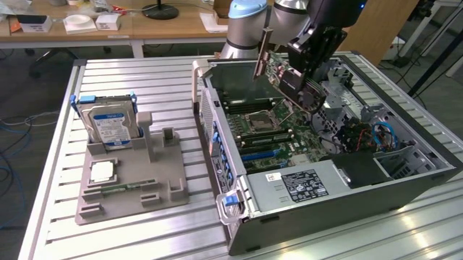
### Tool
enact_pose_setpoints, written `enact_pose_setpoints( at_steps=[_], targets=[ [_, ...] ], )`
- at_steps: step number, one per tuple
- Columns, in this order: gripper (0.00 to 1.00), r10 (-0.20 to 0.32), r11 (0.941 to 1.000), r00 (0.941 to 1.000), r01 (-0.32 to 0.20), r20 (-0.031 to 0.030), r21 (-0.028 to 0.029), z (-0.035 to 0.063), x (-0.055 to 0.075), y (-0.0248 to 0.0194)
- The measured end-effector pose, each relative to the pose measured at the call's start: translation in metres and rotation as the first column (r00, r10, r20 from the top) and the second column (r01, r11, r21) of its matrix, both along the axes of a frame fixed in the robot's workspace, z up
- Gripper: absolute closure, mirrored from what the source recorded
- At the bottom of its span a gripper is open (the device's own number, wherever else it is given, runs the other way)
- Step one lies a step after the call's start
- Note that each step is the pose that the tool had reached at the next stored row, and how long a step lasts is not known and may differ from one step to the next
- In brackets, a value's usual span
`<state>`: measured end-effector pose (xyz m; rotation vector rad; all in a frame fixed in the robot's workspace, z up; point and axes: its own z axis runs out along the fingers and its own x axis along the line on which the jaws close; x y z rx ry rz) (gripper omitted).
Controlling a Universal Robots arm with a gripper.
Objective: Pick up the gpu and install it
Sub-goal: 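Insert the gpu into the slot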
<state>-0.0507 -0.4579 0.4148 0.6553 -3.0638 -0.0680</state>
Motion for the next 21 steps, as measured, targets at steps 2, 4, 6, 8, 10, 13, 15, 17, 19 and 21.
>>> enact_pose_setpoints(
  at_steps=[2,4,6,8,10,13,15,17,19,21],
  targets=[
    [0.74,0.012,0.9999,0.9999,-0.012,0.0000,0.0000,0.0000,0.0000,0.0000],
    [0.74,0.030,0.9995,0.9995,-0.030,0.0000,0.0000,-0.0001,0.0000,0.0000],
    [0.74,0.042,0.9991,0.9991,-0.042,0.0000,0.0000,-0.0002,0.0000,0.0000],
    [0.74,0.055,0.9985,0.9985,-0.055,0.0000,0.0000,-0.0002,0.0000,0.0000],
    [0.74,0.068,0.9977,0.9977,-0.068,0.0000,0.0000,-0.0003,0.0000,0.0000],
    [0.74,0.088,0.9961,0.9961,-0.088,0.0000,0.0000,-0.0003,0.0000,0.0000],
    [0.74,0.101,0.9949,0.9949,-0.101,0.0000,0.0001,-0.0004,0.0000,0.0000],
    [0.74,0.115,0.9934,0.9934,-0.115,0.0000,0.0000,-0.0005,0.0000,0.0000],
    [0.74,0.128,0.9918,0.9918,-0.128,0.0000,0.0000,-0.0005,0.0000,0.0000],
    [0.74,0.141,0.9900,0.9900,-0.141,0.0000,0.0000,-0.0006,0.0000,0.0000]
  ],
)
